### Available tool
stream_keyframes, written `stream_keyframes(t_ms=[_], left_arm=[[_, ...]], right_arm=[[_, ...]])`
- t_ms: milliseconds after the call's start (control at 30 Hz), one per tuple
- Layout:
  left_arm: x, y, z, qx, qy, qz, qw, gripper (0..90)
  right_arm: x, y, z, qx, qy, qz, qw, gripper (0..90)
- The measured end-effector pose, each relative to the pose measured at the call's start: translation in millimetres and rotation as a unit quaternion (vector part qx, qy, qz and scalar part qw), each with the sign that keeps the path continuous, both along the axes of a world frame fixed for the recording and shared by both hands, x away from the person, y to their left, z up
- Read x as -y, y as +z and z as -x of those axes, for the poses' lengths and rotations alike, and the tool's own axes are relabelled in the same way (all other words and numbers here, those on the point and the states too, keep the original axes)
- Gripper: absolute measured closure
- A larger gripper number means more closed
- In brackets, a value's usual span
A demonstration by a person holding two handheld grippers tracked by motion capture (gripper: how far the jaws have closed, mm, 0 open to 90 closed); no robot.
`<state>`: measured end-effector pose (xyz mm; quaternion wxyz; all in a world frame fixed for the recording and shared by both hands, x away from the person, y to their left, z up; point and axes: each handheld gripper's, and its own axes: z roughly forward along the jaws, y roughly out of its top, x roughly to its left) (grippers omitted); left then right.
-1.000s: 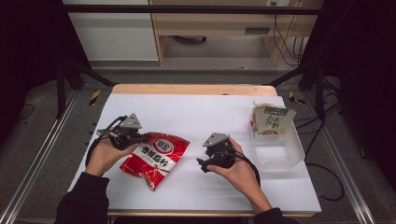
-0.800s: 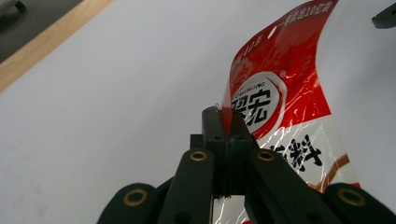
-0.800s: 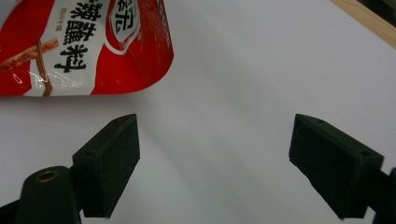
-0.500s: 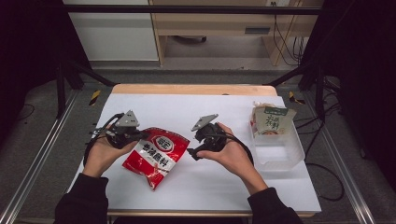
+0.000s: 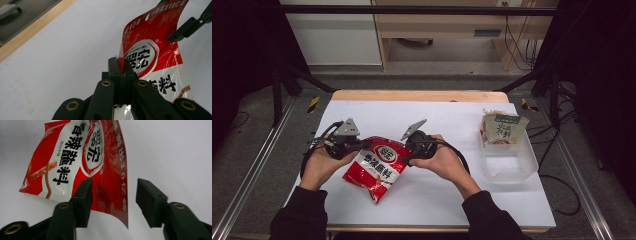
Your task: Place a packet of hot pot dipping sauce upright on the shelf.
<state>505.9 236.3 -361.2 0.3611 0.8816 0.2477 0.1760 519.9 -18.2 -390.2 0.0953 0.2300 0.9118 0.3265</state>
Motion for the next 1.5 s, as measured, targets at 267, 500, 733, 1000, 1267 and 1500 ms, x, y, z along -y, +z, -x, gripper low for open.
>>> stream_keyframes(t_ms=[267, 500, 733, 1000, 1267, 1500], left_arm=[[-2.5, -0.3, -0.5, -0.001, 0.003, 0.001, 1.0, 90.0], [-6.6, -4.1, -3.2, -0.009, 0.008, 0.005, 0.9999, 90.0], [-10.3, -8.1, -5.8, -0.013, 0.012, 0.011, 0.9998, 73.4], [-18.2, -6.3, -5.7, -0.005, 0.033, 0.032, 0.9989, 25.5], [-32.5, -14.5, -7.6, -0.011, 0.048, 0.031, 0.9983, 11.2], [-48.3, -25.5, -8.0, -0.02, 0.069, 0.029, 0.997, 10.7]], right_arm=[[-6.9, 0.3, -2.2, -0.007, 0.018, -0.006, 0.9998, 76.9], [-9.8, 0.3, -4.3, -0.01, 0.028, -0.001, 0.9996, 89.3], [-9.6, 6.1, -5.2, -0.006, 0.037, 0.006, 0.9993, 90.0], [-3.4, 22.9, -9.6, -0.003, 0.033, 0.002, 0.9994, 90.0], [9.8, 54.9, -13.8, 0.005, 0.024, 0.001, 0.9997, 90.0], [22.6, 77.5, -12.6, 0.013, 0.017, 0.003, 0.9998, 90.0]])
